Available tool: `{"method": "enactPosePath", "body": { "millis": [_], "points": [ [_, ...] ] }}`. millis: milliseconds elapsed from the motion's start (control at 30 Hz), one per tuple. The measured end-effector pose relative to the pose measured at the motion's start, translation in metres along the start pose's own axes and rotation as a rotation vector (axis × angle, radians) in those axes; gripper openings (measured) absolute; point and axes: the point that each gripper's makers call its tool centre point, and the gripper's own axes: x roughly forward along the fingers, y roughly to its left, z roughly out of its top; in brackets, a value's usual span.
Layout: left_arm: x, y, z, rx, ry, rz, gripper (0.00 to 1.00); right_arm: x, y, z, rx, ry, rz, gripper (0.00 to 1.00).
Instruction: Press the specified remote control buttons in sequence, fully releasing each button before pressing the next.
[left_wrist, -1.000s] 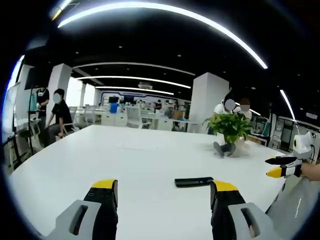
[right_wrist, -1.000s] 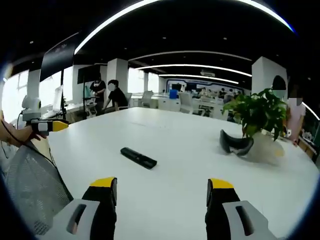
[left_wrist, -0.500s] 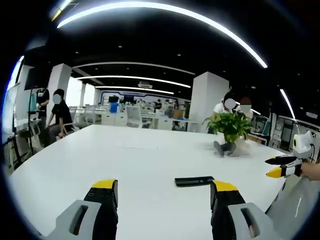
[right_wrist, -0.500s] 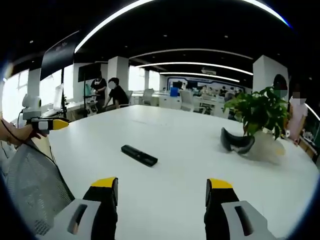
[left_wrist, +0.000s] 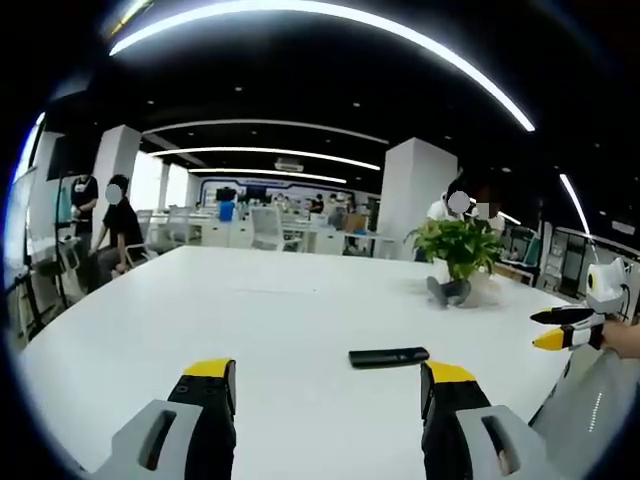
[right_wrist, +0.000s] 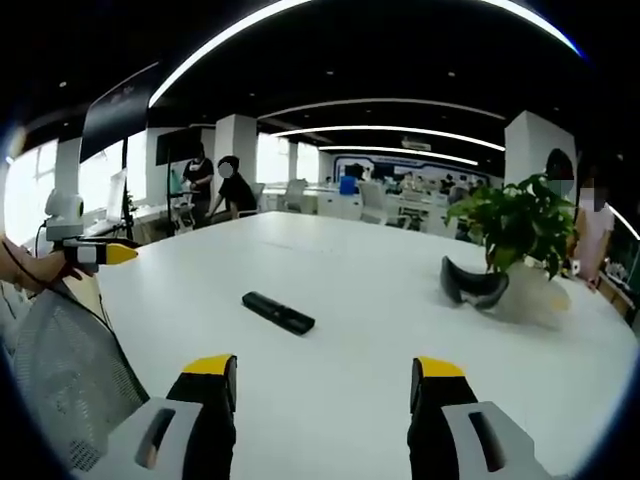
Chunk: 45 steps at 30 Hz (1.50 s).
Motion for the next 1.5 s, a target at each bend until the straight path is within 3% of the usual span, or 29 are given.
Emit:
{"method": "enactPosePath", "body": {
  "millis": [233,433,500,600,633,667,733,900,1000,1133,1333,1433,1500],
  "points": [
    [0.001,0.001,-0.002,0.006,0.016,0.001,0.77,0.003,0.005,-0.004,-0.011,0.028,0.019,0.71],
    [-0.009,0.006,0.011,-0.019,-0.068,0.034,0.77,0.003,0.013,-0.004,-0.052,0.028,0.056,0.7],
    [-0.003,0.009,0.004,-0.027,-0.021,0.028,0.78,0.004,0.011,-0.014,-0.042,0.088,0.038,0.7],
    [0.0,-0.003,-0.006,-0.016,0.013,-0.037,0.78,0.005,0.005,-0.009,-0.035,0.055,0.009,0.7],
    [0.0,-0.006,-0.011,-0.003,0.065,-0.051,0.77,0.003,0.004,-0.013,-0.023,0.074,0.005,0.7],
    [0.002,-0.008,-0.008,0.021,0.045,-0.054,0.77,0.002,0.001,-0.013,-0.014,0.069,-0.014,0.69],
    [0.003,-0.01,-0.01,0.044,0.06,-0.061,0.76,0.003,-0.004,-0.012,-0.006,0.071,-0.032,0.68],
    [0.001,-0.008,-0.007,0.063,0.04,-0.058,0.75,0.003,-0.01,-0.011,0.013,0.066,-0.058,0.63],
    [-0.003,-0.004,0.002,0.03,-0.014,-0.044,0.75,0.004,-0.008,0.005,0.068,-0.017,-0.037,0.58],
    [-0.003,-0.001,0.001,0.015,-0.011,-0.031,0.75,0.003,-0.011,0.0,0.068,0.011,-0.061,0.61],
    [-0.004,-0.006,0.004,0.036,-0.035,-0.059,0.75,-0.001,-0.02,0.0,0.073,-0.003,-0.111,0.62],
    [-0.005,-0.008,0.008,0.012,-0.057,-0.079,0.78,-0.003,-0.023,-0.005,0.055,0.017,-0.128,0.64],
    [-0.008,-0.012,0.016,-0.045,-0.094,-0.121,0.78,-0.004,-0.024,-0.005,0.058,0.017,-0.13,0.65]
  ]
}}
